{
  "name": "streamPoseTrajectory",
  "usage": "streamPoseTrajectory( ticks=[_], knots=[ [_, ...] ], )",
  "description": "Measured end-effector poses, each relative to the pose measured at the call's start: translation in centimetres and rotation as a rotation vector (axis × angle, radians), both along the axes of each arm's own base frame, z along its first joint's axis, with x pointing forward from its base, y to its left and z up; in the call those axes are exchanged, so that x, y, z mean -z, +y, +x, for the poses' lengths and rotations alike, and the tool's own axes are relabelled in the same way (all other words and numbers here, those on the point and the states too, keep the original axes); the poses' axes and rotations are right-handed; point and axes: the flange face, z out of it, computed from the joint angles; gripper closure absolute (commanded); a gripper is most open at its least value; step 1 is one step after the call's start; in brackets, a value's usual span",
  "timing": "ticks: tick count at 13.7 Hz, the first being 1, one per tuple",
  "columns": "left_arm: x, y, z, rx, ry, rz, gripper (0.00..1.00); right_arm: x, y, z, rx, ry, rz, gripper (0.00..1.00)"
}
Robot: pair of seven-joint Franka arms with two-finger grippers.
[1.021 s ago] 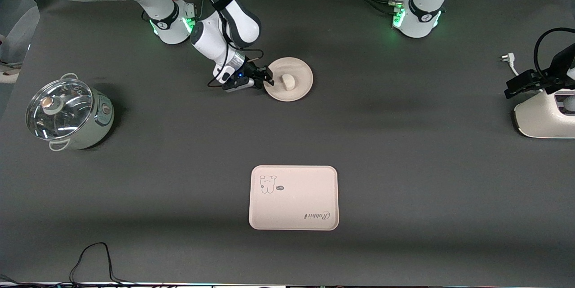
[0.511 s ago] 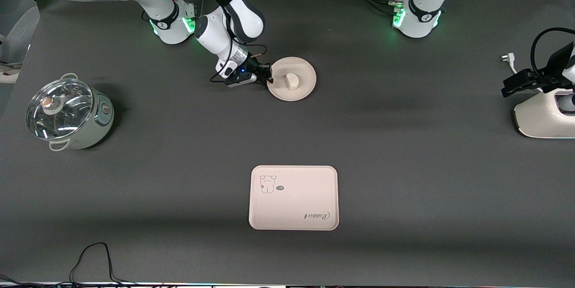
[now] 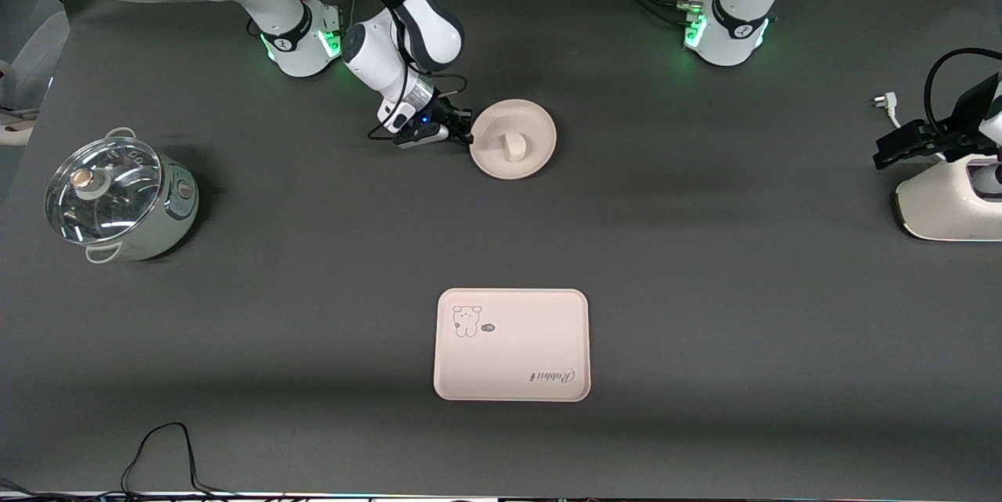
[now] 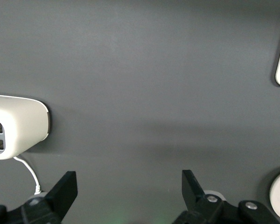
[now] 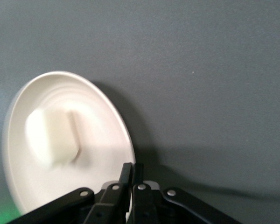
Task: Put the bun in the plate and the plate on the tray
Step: 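Lift the plate with the bun using the right gripper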
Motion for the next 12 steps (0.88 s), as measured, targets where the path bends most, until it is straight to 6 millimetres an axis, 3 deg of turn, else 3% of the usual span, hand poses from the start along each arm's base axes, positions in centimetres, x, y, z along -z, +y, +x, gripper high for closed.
streamPoseTrajectory(
  ticks=[6,12],
  knots=[
    [0.0,0.0,0.0,0.0,0.0,0.0,0.0,-0.1,-0.1,0.2,0.017,-0.007,-0.004,1.0],
    [0.0,0.0,0.0,0.001,0.002,0.0,0.0,-1.8,-0.5,2.9,0.072,-0.05,0.018,1.0]
  ],
)
